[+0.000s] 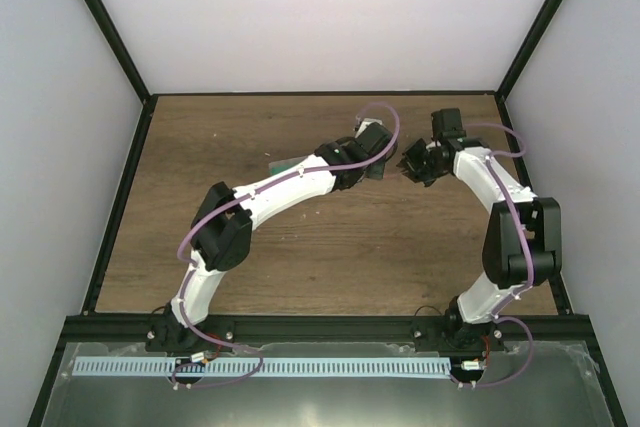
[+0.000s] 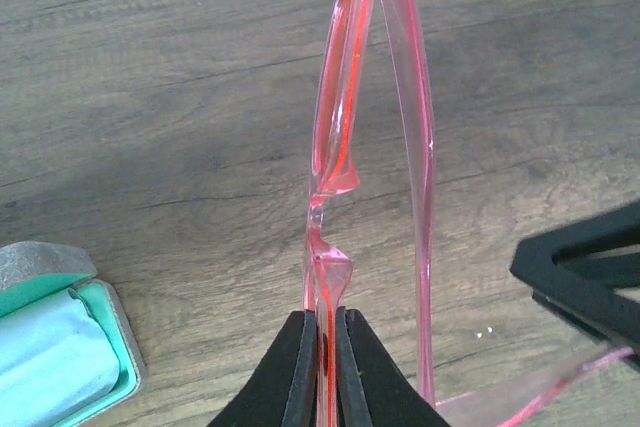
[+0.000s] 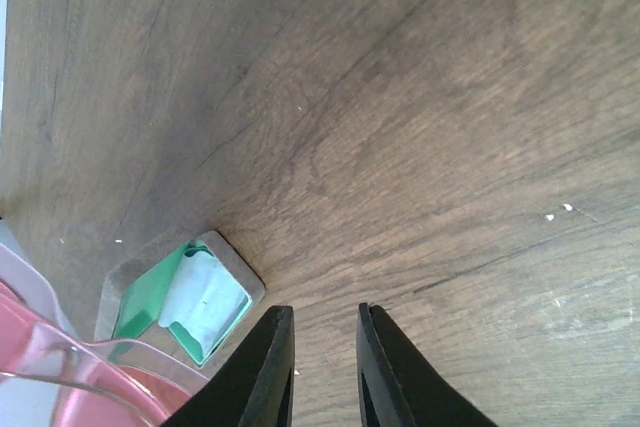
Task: Organize the sunglasses
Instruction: Fold the sunglasses, then place the sunglasses at the center of the board, then pick up the sunglasses from the center of the board.
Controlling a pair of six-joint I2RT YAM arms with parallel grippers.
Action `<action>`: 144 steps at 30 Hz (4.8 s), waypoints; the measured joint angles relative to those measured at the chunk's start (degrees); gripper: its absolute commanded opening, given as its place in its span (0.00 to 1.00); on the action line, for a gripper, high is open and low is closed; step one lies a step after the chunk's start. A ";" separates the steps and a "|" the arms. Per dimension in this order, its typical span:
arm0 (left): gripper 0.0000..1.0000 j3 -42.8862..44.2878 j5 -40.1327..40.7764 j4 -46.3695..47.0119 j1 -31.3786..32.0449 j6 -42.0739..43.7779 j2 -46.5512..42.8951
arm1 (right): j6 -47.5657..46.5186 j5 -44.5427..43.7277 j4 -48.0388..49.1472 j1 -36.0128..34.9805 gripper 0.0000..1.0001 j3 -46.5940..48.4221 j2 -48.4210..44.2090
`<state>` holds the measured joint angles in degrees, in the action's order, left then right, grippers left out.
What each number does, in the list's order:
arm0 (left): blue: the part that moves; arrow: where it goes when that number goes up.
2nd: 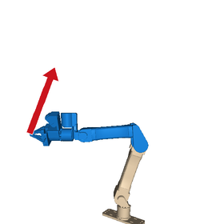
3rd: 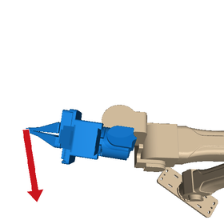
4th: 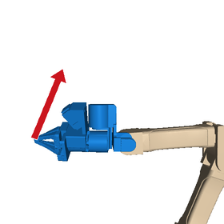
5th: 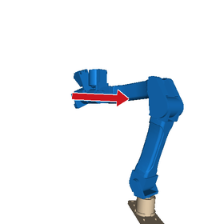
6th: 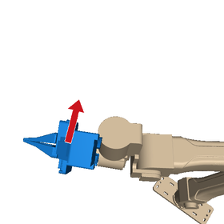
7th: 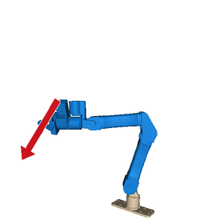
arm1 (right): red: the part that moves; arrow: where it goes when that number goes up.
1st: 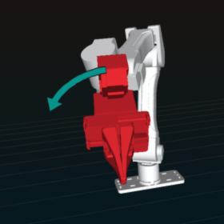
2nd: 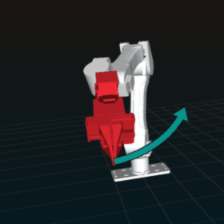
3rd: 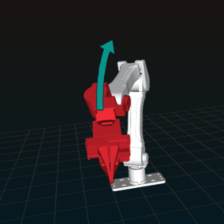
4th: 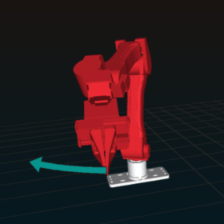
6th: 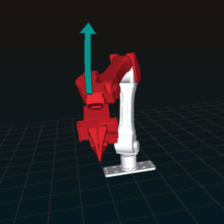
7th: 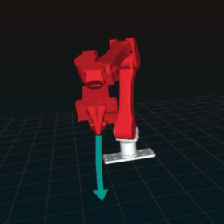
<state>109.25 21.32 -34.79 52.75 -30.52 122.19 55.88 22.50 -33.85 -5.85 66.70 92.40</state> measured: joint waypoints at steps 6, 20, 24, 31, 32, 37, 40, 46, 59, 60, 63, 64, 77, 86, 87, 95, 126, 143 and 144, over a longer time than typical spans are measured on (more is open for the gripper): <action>0.04 -0.02 -2.62 -0.85 0.00 2.27 0.00 | -4.26 -3.26 -2.95 -1.99 0.18 6.51 3.74; 0.04 -3.32 -9.35 -0.74 0.59 2.93 -0.04 | -7.48 -4.50 -4.52 -5.29 0.35 12.31 8.28; 0.04 -3.32 -9.44 -1.11 0.46 1.97 -0.02 | -8.48 -4.96 -4.72 -5.29 0.49 12.79 8.24; 0.04 -3.28 -12.41 -2.19 -1.16 0.04 1.11 | -10.45 -5.99 -6.21 -5.68 0.57 12.83 5.75; 0.04 -3.19 -13.44 -2.12 -1.42 -0.28 1.53 | -10.86 -5.97 -6.34 -6.05 0.57 12.83 4.90; 0.04 -3.19 -17.35 -2.12 -2.78 -1.51 3.08 | -12.46 -6.71 -7.17 -6.80 0.46 11.87 -0.07; 0.04 -3.19 -18.64 -2.21 -3.28 -2.08 3.67 | -13.57 -7.96 -7.34 -6.78 0.30 9.92 -2.91; 0.04 -2.40 -20.13 -2.43 -3.39 -2.51 3.72 | -15.30 -10.54 -8.13 -6.78 0.17 1.79 -7.61; 0.04 -0.15 -22.25 -3.45 -3.37 -3.23 3.76 | -16.63 -11.23 -6.56 -5.46 0.13 -3.34 -2.27; 0.04 -0.22 -22.45 -3.43 -3.37 -3.32 3.76 | -16.72 -11.10 -6.60 -5.46 0.13 -2.71 -1.11; 0.04 -0.31 -22.91 -3.45 -3.37 -3.43 3.76 | -17.25 -10.75 -5.84 -5.46 0.13 -0.48 2.67; 0.04 -0.33 -23.08 -3.45 -3.37 -3.48 3.76 | -17.38 -10.58 -5.46 -5.49 0.13 0.20 3.82; 0.04 -0.35 -25.62 -3.50 -3.37 -3.65 3.74 | -17.88 -8.83 -4.35 -5.49 0.13 7.28 10.05; 0.05 -0.52 -27.96 -3.72 -4.00 -3.32 3.74 | -18.16 -8.92 -5.64 -5.29 0.14 8.70 11.56; 0.05 -0.52 -29.07 -3.72 -4.31 -2.97 3.74 | -18.34 -9.07 -6.05 -4.90 0.14 8.63 11.17; 0.04 -2.67 -41.44 1.16 -6.67 1.03 3.76 | -18.25 -10.69 -6.16 1.53 0.21 -3.89 -6.73; 0.31 -6.78 -74.23 8.26 -7.21 3.43 16.98 | -18.08 -10.60 -5.51 4.22 0.30 -8.57 -10.64; 0.31 -5.18 -53.70 -3.52 -11.34 15.17 3.50 | -23.76 -5.97 -4.44 -2.82 0.51 -11.72 -1.14; 0.31 -4.74 -51.67 -4.35 -12.44 16.33 1.92 | -24.17 -5.97 -4.46 -3.43 0.52 -11.72 -1.07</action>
<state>104.51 -30.35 -39.13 40.32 -14.20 124.11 31.70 16.53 -38.30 -9.28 54.98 91.33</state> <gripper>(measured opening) 0.313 0.497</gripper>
